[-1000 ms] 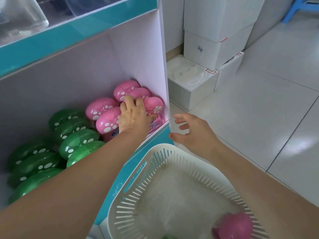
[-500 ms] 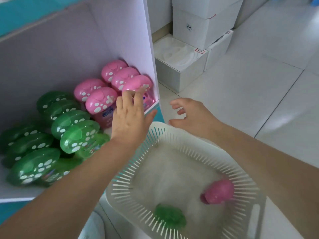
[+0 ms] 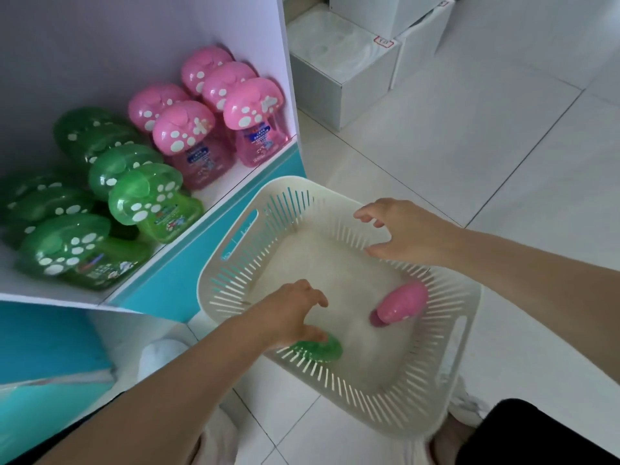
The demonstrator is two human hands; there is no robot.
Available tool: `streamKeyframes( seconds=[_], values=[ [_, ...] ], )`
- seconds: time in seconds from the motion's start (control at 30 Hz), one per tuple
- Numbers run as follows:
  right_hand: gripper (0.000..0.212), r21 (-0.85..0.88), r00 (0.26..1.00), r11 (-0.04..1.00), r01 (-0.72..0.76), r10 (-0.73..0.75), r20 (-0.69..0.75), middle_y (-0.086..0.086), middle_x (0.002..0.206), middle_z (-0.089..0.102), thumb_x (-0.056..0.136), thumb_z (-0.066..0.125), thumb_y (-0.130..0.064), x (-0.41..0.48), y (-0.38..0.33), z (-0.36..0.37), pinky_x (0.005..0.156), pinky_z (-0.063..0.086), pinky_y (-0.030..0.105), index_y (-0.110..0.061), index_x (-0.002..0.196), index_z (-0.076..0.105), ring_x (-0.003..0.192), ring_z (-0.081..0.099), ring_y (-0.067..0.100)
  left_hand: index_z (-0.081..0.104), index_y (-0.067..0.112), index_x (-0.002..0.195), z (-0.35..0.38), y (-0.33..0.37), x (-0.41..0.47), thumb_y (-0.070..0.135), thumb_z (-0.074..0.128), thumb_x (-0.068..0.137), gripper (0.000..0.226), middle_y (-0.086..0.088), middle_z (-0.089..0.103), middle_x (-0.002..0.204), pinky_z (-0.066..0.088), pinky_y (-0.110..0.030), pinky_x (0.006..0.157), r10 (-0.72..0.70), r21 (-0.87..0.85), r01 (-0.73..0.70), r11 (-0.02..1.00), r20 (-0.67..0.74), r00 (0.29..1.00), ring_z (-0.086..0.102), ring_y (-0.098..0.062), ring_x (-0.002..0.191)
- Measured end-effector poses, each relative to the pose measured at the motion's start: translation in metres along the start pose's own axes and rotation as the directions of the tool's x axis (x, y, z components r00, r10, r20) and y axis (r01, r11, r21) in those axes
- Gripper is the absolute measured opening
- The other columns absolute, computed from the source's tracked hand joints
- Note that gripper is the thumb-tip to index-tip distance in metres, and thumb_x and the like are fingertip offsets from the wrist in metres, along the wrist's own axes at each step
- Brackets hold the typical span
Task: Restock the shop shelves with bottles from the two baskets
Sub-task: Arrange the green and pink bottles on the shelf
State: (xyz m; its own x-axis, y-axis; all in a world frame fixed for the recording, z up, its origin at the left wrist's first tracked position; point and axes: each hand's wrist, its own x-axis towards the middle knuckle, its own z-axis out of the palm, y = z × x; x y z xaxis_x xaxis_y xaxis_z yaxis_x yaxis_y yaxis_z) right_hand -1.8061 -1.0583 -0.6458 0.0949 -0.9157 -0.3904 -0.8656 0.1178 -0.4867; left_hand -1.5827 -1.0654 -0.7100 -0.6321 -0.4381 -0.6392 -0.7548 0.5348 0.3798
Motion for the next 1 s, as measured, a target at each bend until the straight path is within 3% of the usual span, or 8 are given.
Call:
streamKeyframes(
  seconds=[0.17,0.4,0.47,0.57,0.7,0.83,0.9,1.0],
  values=[
    [0.062,0.018,1.0,1.0,-0.001,0.001,0.007,-0.004,0.131,0.048,0.08,0.069,-0.02,0.001,0.007,0.004,0.095,0.037,0.025,-0.022,0.137,0.042,0.119,0.047,0.013,0.04,0.026,0.136,0.026,0.001,0.007,0.04,0.073,0.075,0.07,-0.002,0.045,0.133,0.04,-0.036,0.099,-0.09,0.127,0.066,0.99,0.186,0.978,0.044,-0.025,0.121],
    [0.064,-0.047,0.997,0.998,-0.03,0.033,0.072,-0.002,0.134,0.046,0.08,0.069,-0.022,0.005,0.021,0.018,0.099,0.04,0.03,-0.019,0.138,0.041,0.12,0.047,0.015,0.04,0.022,0.136,0.039,-0.006,0.018,0.032,0.069,0.08,0.063,-0.005,0.049,0.13,0.042,-0.037,0.099,-0.115,0.063,0.102,0.993,0.24,0.964,0.048,-0.025,0.119],
    [0.066,-0.114,0.993,0.993,-0.02,0.033,0.11,0.0,0.135,0.045,0.079,0.069,-0.026,0.005,0.025,0.026,0.099,0.041,0.031,-0.02,0.138,0.041,0.119,0.048,0.017,0.041,0.02,0.134,0.037,-0.008,0.019,0.035,0.066,0.082,0.06,-0.006,0.05,0.13,0.043,-0.037,0.099,-0.109,0.049,0.1,0.994,0.221,0.969,0.049,-0.025,0.118],
    [0.072,-0.198,0.978,0.98,-0.028,0.068,0.198,-0.006,0.139,0.041,0.078,0.07,-0.035,0.003,0.031,0.038,0.096,0.037,0.023,-0.026,0.141,0.036,0.123,0.045,0.015,0.043,0.018,0.133,0.032,-0.015,0.018,0.034,0.064,0.085,0.055,-0.008,0.053,0.128,0.042,-0.036,0.098,-0.119,0.015,0.118,0.993,0.146,0.982,0.051,-0.026,0.116],
    [0.086,-0.251,0.919,0.966,-0.06,0.152,0.365,-0.004,0.139,0.039,0.07,0.078,-0.037,-0.002,0.048,0.061,0.103,0.038,0.029,-0.026,0.142,0.033,0.125,0.044,0.019,0.038,0.015,0.137,0.022,-0.026,0.022,0.032,0.063,0.086,0.06,-0.009,0.049,0.133,0.04,-0.033,0.1,-0.173,-0.012,0.173,0.985,0.024,0.985,0.05,-0.025,0.119],
    [0.1,-0.394,0.861,0.919,-0.026,0.22,0.458,0.0,0.132,0.042,0.063,0.083,-0.027,-0.006,0.065,0.08,0.098,0.045,0.035,-0.027,0.145,0.025,0.117,0.049,0.022,0.032,0.013,0.141,0.015,-0.034,0.025,0.031,0.061,0.088,0.064,-0.011,0.046,0.136,0.038,-0.031,0.1,-0.238,-0.088,0.236,0.968,-0.011,0.971,0.048,-0.026,0.122],
    [0.099,-0.421,0.867,0.907,-0.018,0.224,0.446,0.001,0.131,0.043,0.066,0.08,-0.021,-0.007,0.069,0.086,0.096,0.046,0.035,-0.028,0.146,0.023,0.116,0.05,0.023,0.035,0.011,0.139,0.013,-0.037,0.027,0.031,0.061,0.088,0.06,-0.012,0.049,0.133,0.039,-0.03,0.098,-0.265,-0.129,0.261,0.957,-0.014,0.964,0.05,-0.027,0.119],
    [0.077,-0.455,0.889,0.89,0.013,0.198,0.412,0.003,0.129,0.045,0.077,0.069,-0.016,-0.004,0.074,0.096,0.093,0.046,0.033,-0.026,0.142,0.03,0.114,0.051,0.024,0.038,0.01,0.133,0.012,-0.04,0.029,0.033,0.06,0.088,0.055,-0.014,0.053,0.126,0.04,-0.028,0.089,-0.309,-0.18,0.299,0.937,-0.027,0.951,0.053,-0.027,0.112]
  ],
)
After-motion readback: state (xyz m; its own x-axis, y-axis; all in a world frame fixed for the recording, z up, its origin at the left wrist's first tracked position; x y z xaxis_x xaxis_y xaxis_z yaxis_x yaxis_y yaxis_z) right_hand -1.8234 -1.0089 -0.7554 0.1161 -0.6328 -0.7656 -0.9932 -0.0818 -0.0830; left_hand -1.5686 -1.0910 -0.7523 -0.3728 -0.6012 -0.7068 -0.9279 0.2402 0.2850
